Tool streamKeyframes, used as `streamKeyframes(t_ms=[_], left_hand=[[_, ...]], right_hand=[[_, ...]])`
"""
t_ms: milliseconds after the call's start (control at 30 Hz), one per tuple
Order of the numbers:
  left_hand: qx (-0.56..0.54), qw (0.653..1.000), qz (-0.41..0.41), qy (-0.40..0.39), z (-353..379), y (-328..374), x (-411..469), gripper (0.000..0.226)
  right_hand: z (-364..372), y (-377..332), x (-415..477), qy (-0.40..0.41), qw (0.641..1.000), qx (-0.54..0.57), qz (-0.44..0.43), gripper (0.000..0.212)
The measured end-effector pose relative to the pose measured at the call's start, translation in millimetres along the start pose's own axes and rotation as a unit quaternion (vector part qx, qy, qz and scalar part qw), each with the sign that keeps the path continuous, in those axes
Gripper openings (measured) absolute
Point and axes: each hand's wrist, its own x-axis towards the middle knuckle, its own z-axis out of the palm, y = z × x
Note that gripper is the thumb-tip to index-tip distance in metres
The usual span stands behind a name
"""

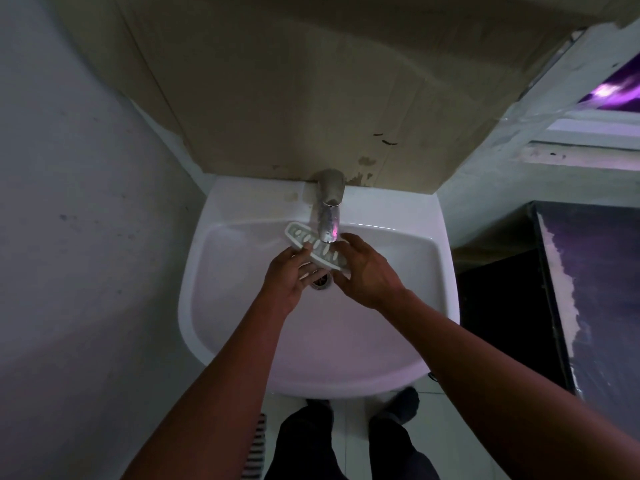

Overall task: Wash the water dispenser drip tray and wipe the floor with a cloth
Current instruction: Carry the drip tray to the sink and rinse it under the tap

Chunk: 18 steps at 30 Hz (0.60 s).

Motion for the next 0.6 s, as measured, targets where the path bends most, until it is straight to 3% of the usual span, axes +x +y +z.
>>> streamKeyframes(t_ms=[200, 433, 600], left_hand=[[0.012, 1.0, 0.007, 0.016, -6, 3, 2, 0.035], [-0.005, 1.0, 0.005, 0.027, -16, 3, 1, 0.032], [-0.003, 1.0, 0.003, 0.03, -16, 4, 1, 0.03]], right_hand=[[0, 1, -2, -0.002, 1.0, 0.028, 0.013, 0.058], [3, 2, -6, 0.002, 0.999, -0.024, -0.041, 0.038], [3, 2, -2, -0.006, 0.999, -0.026, -0.03, 0.05]])
